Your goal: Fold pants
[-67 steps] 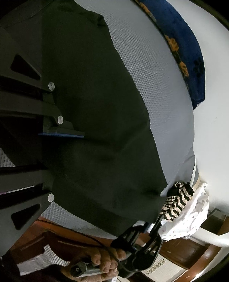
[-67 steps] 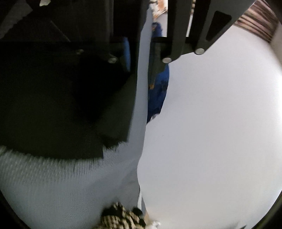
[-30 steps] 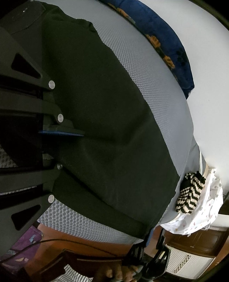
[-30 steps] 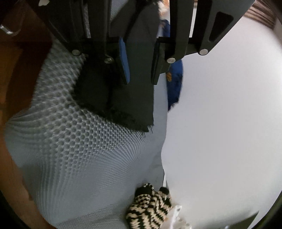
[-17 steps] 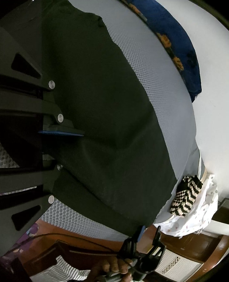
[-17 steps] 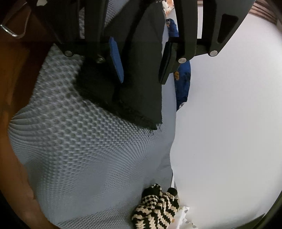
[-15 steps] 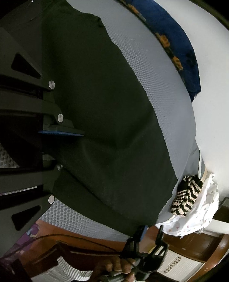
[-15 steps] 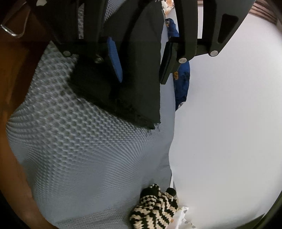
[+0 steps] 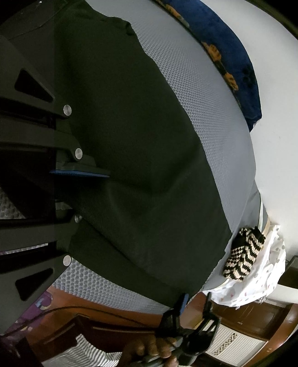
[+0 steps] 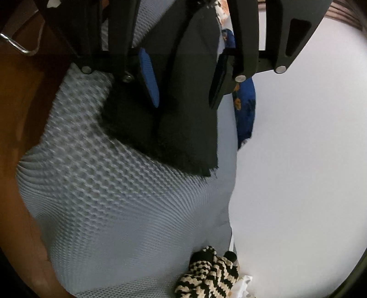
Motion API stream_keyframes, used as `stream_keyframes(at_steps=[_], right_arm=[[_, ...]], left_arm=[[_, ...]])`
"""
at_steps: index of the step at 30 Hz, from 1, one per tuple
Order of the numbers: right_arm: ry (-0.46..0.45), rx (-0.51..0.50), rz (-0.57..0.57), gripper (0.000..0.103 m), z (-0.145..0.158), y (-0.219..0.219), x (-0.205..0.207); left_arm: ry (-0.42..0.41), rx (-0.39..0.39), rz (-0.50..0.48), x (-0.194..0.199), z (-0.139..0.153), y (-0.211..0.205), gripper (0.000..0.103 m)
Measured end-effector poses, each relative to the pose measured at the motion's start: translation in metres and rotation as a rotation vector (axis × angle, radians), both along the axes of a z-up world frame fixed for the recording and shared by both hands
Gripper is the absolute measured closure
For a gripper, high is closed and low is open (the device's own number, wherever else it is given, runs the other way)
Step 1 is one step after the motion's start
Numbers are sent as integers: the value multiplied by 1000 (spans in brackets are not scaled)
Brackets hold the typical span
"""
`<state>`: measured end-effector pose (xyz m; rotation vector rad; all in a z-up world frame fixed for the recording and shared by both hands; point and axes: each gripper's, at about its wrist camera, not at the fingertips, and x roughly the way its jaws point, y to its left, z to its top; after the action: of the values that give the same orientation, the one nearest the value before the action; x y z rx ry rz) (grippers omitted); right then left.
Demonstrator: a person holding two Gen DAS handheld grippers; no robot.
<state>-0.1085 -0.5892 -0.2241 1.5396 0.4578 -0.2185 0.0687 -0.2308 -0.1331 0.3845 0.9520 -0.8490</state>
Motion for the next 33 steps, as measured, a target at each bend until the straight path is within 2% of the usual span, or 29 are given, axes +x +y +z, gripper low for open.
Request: stream_keyframes(at_steps=[3,12,13,14,15,16,18,23,33], right_arm=[[-17,-9,-28,50,2,1,4],[-13,-105,0,55,8,6,8],[-3,-117,4,60,8,6,9],[25,-144,20,83,8,6,12],[62,-173,41,96,8,6,14],[75,-174,37,98,4,5,12],[59,-173,22,99,2,6,7],[45,-251,14,99,18,14,-8],[61,-229,-27,99,15,16,-40]], left_arm=[[3,-2,3,0,0,0,88],[-4,2,-3,-1,-2,-1,88],[-7,3,-5,-1,-2,-1,88],[-8,3,-5,-2,-2,-1,88],[-10,2,-6,-2,-2,-1,88],[-15,0,-9,-3,-2,-1,88],[-29,-2,-17,-4,-3,0,88],[-53,-6,-28,-10,-1,2,88],[-83,0,-56,-31,0,7,88]])
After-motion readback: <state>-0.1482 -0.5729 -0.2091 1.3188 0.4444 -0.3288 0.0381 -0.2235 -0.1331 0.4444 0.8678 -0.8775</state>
